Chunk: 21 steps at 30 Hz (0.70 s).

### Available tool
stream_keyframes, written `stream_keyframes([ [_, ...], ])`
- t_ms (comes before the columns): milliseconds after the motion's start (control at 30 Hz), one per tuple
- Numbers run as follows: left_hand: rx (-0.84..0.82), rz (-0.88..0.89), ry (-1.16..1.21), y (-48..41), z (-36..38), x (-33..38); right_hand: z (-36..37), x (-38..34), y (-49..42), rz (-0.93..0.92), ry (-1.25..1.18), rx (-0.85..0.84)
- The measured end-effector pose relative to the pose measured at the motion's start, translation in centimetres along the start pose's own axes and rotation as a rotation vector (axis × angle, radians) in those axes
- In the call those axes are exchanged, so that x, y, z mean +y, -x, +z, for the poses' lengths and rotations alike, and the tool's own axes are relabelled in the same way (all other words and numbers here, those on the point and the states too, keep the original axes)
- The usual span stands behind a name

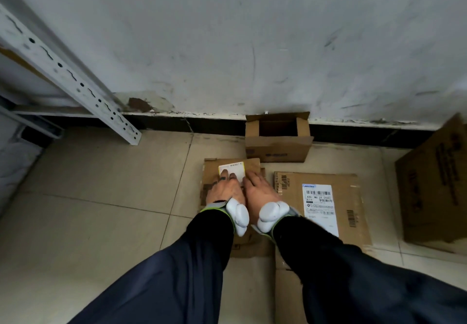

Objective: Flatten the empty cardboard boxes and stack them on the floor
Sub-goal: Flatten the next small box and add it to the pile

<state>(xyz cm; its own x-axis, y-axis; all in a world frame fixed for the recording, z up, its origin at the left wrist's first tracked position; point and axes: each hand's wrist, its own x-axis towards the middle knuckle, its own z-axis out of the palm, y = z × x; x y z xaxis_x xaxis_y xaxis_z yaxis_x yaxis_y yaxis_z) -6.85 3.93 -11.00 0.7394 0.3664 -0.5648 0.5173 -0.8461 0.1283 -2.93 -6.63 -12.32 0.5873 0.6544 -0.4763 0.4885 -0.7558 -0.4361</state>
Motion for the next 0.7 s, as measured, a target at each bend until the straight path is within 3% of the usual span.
stream_keyframes([
  [133,-0.013,0.021,0.021,0.9,0.9,0.6,0.2,0.7,0.5,-0.026,-0.017,-0.012],
  [233,0.131,0.023,0.021,1.4,0.2,1.3,-0.7,0.7,1.6,-0.047,-0.064,0.044],
  [367,0.345,0.094,0.169,1.0,-2.9,2.7,-4.7,0.8,3.0,-0.049,-0.02,0.498],
  [433,0.383,0.173,0.188,0.3,-4.6,3.9,-7.3,1.7,2.8,0.018,0.001,0.622],
  [600,0.302,0.21,0.102,-2.3,-6.0,7.1,-11.0,5.2,1.6,0.238,0.071,0.261],
  [700,0.271,0.225,0.077,-2.8,-5.8,7.7,-11.2,5.9,2.0,0.199,0.135,0.227],
])
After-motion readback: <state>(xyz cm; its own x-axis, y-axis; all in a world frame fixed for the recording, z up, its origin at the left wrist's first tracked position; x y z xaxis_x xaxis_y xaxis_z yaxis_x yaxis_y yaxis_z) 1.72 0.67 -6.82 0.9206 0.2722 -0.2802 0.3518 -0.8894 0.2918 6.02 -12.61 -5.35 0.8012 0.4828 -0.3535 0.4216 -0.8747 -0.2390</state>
